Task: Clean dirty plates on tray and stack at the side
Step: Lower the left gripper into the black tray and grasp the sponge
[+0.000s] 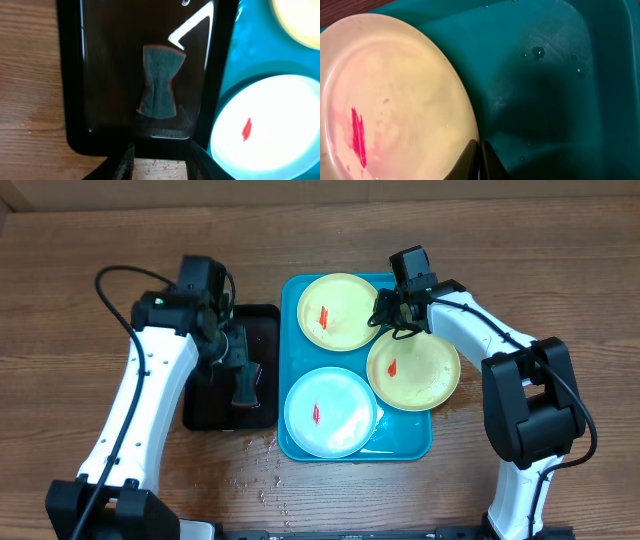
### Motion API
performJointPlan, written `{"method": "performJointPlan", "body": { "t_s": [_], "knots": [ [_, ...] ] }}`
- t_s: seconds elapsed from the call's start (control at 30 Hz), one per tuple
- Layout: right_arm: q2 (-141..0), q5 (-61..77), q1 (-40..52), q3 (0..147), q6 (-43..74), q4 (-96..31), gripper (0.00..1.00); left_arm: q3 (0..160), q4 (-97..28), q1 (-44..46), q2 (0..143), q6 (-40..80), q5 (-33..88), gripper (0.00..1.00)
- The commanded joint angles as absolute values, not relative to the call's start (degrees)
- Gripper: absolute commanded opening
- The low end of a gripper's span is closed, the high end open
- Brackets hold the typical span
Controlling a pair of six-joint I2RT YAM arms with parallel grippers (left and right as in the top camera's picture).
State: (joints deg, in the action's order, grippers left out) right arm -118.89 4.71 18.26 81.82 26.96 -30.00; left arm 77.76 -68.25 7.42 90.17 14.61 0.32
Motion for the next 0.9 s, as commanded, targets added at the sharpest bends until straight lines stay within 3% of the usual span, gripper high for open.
{"method": "performJointPlan", "body": {
  "t_s": [0.0,0.27,0.4,0.87],
  "knots": [
    [-119.61,4.80,18.48,81.67,27.29,-29.80,0.04,72.90,-65.89,7.70,90.67,14.46,0.05,0.36],
    [-119.61,4.80,18.48,81.67,27.29,-29.67,0.04,62.41,-54.68,7.70,90.67,15.70,1.93,0.37],
    [-119.61,4.78,18.48,81.67,27.29,-29.69,0.04,59.48,-50.24,7.70,90.67,15.44,1.91,0.32],
    [-119.61,4.78,18.48,81.67,27.29,-29.69,0.04,54.41,-42.15,7.70,90.67,15.38,1.89,0.31]
  ]
}}
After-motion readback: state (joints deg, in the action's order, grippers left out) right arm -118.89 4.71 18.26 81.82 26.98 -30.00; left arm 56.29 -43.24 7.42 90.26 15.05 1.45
